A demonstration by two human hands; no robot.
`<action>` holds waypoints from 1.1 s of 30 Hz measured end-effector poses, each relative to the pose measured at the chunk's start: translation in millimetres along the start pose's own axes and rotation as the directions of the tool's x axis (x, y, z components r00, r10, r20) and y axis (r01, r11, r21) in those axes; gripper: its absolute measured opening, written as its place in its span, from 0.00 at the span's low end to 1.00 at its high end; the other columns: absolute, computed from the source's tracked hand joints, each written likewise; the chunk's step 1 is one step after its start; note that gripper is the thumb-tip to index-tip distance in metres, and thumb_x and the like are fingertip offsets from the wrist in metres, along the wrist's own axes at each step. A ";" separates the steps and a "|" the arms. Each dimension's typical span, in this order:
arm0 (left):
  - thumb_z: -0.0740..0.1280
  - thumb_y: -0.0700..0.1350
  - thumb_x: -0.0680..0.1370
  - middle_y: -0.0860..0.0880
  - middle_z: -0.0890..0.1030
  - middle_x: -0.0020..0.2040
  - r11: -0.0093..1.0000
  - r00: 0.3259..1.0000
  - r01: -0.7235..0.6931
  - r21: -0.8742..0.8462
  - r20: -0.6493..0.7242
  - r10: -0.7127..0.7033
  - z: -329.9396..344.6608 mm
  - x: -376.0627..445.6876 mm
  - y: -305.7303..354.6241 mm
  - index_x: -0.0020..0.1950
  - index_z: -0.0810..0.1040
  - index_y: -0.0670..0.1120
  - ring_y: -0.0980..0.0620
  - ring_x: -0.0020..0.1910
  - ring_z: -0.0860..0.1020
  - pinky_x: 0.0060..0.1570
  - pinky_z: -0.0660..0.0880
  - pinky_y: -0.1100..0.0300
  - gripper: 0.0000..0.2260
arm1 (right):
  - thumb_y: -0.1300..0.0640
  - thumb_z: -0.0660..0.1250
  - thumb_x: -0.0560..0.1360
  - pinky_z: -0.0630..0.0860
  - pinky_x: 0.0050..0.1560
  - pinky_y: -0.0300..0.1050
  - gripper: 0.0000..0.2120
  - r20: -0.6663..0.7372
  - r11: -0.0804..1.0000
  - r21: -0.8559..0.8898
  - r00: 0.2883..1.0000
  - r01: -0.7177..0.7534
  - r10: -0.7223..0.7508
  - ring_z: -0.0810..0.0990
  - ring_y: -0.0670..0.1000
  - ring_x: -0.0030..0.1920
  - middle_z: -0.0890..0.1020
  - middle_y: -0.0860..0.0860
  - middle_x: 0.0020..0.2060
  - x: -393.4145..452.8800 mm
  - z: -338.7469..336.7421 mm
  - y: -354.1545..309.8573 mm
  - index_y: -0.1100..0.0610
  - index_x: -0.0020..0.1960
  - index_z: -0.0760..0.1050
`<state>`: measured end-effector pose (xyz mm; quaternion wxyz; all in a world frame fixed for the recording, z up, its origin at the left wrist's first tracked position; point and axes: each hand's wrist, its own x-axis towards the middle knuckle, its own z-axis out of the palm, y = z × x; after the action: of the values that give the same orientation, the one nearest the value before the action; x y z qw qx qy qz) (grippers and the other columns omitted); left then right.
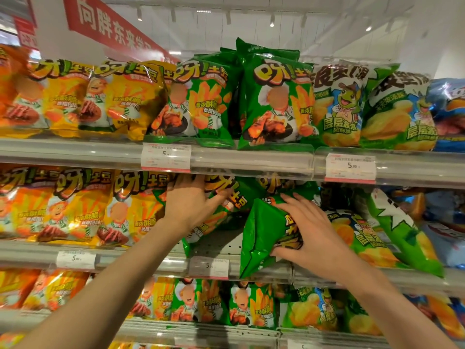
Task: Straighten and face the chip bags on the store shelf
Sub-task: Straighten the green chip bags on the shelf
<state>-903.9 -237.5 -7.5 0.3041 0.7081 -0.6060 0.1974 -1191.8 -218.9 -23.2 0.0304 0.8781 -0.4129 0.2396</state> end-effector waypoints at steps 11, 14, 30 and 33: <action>0.56 0.78 0.68 0.38 0.75 0.63 0.718 0.880 0.443 -0.537 0.106 -0.464 22.0 -22.2 10.3 0.73 0.61 0.43 0.36 0.60 0.76 0.58 0.75 0.40 0.47 | 0.29 0.67 0.69 0.45 0.79 0.53 0.43 -0.046 1.000 -0.006 0.999 0.012 -0.012 0.47 0.45 0.79 0.55 0.43 0.79 2.1 9.5 -4.9 0.42 0.78 0.55; 0.57 0.77 0.69 0.39 0.75 0.62 0.654 0.858 0.478 -0.586 0.153 -0.490 28.2 -36.6 13.9 0.70 0.63 0.41 0.39 0.59 0.76 0.56 0.76 0.40 0.45 | 0.28 0.66 0.69 0.43 0.79 0.52 0.44 -0.038 1.000 -0.010 0.999 0.002 -0.002 0.46 0.45 0.79 0.54 0.42 0.79 0.9 8.8 -5.7 0.42 0.78 0.54; 0.61 0.75 0.70 0.45 0.74 0.70 0.805 0.951 0.293 -0.515 0.073 -0.300 22.8 -58.5 -23.6 0.77 0.56 0.50 0.45 0.64 0.77 0.57 0.79 0.46 0.45 | 0.28 0.63 0.71 0.38 0.77 0.47 0.41 -0.040 0.999 -0.020 0.999 -0.027 0.026 0.45 0.44 0.79 0.53 0.41 0.79 -1.3 13.7 -16.6 0.41 0.78 0.54; 0.63 0.67 0.77 0.45 0.67 0.73 0.826 0.968 0.207 -0.524 -0.012 -0.250 20.2 -67.5 -26.7 0.78 0.59 0.47 0.47 0.71 0.68 0.66 0.72 0.46 0.37 | 0.29 0.62 0.73 0.38 0.76 0.46 0.39 -0.057 0.999 -0.012 0.998 -0.031 0.031 0.44 0.43 0.78 0.53 0.41 0.79 -3.1 12.9 -18.6 0.40 0.78 0.53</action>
<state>-892.2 -199.1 -71.3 0.5290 0.6588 -0.5347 0.0170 -1174.7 -207.7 -33.3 0.0442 0.8643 -0.4270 0.2622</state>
